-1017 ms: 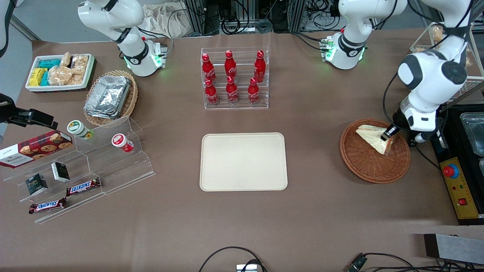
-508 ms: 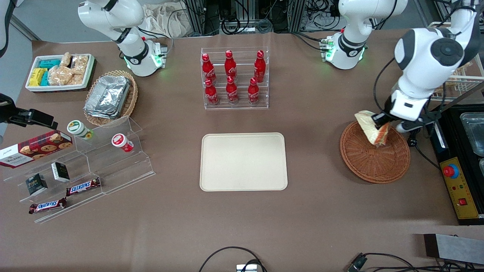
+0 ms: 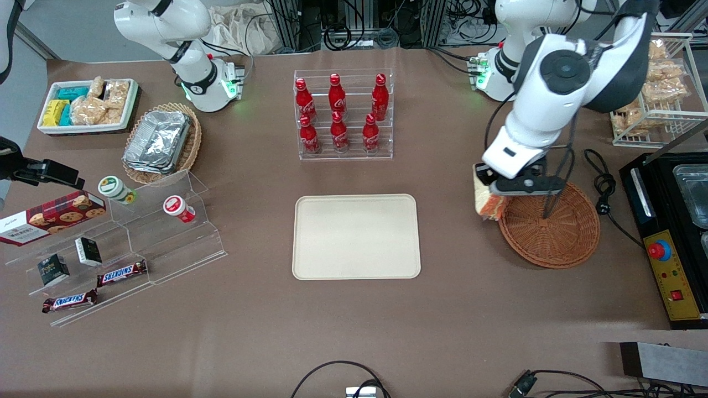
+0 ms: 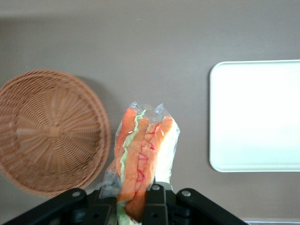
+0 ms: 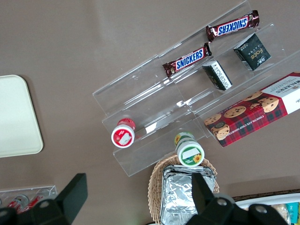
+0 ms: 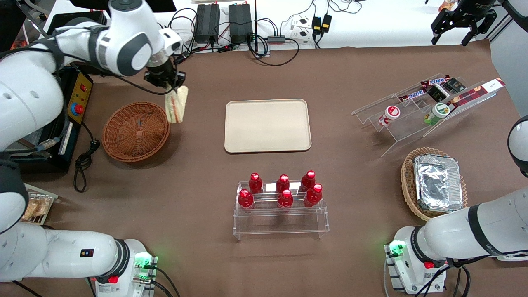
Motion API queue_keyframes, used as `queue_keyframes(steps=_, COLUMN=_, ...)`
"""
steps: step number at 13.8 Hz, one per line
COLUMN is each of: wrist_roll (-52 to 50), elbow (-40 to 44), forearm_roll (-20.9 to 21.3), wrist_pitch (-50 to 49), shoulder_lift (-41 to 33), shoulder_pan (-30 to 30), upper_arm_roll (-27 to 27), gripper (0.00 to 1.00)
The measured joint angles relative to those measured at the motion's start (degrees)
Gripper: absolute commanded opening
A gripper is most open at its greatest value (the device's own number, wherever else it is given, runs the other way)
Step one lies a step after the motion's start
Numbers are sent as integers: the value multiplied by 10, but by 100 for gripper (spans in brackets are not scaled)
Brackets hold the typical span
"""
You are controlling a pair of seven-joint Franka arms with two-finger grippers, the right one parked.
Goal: Place sandwich from basket to tray
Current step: 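Lift the sandwich out of the basket and carry it toward the tray, then lower the sandwich onto the cream tray with the left gripper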
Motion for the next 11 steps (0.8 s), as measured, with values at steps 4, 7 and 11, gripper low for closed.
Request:
queue_keyframes(steps=4, wrist_roll=-112, elbow=88, forearm_roll=84, wrist_pitch=0, shoulder_lift=102, shoulder_pan=-15, upper_arm_roll=-61, gripper=0)
queue_keyframes(steps=7, wrist_roll=-201, elbow=167, forearm_roll=146, wrist_pitch=-12, shoulder_lift=194, shoulder_pan=-74, upper_arm_roll=-67, gripper=0)
queue_keyframes(steps=11, wrist_roll=-254, elbow=212, forearm_roll=197, wrist_pitch=-18, shoulder_lift=278, shoulder_pan=-107, upper_arm_roll=-67, gripper=0)
